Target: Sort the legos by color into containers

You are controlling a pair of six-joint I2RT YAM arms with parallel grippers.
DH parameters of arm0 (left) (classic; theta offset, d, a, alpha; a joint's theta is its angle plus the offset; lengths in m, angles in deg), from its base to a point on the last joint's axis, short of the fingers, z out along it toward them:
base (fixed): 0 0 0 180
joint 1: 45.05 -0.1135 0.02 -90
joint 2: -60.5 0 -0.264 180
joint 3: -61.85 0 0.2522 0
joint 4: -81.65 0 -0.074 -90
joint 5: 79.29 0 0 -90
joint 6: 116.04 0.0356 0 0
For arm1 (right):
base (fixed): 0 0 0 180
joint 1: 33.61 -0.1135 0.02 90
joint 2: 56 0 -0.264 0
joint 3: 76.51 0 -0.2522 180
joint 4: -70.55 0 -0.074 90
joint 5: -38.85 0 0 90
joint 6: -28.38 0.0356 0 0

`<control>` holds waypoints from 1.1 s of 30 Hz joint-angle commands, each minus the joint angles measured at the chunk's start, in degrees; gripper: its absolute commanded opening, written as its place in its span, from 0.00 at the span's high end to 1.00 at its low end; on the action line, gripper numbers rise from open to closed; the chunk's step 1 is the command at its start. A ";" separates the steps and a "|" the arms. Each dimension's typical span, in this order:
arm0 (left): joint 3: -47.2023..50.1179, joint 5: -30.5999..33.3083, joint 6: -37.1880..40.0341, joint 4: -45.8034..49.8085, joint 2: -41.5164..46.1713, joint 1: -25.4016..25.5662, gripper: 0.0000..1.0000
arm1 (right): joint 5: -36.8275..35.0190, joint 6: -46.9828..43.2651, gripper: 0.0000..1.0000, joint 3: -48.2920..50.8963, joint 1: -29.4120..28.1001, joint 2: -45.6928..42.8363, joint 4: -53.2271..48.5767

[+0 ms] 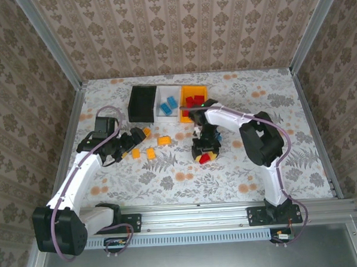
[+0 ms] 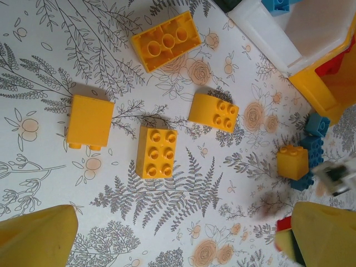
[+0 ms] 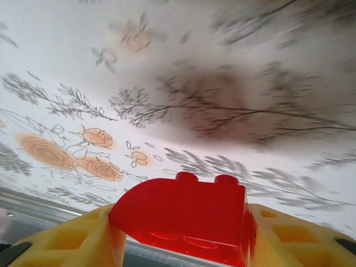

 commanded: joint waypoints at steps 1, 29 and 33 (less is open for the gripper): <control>0.46 -0.76 -0.96 -0.68 0.79 -0.50 0.00 | 3.65 0.76 0.47 -5.12 3.77 -3.45 -2.48; -0.85 -5.16 3.68 0.12 0.98 -0.49 0.00 | 14.19 16.43 0.27 -49.86 18.83 20.67 2.90; -2.56 -7.56 4.44 -1.07 -2.54 -0.07 0.00 | 10.62 9.89 0.27 -46.36 18.74 16.36 -1.17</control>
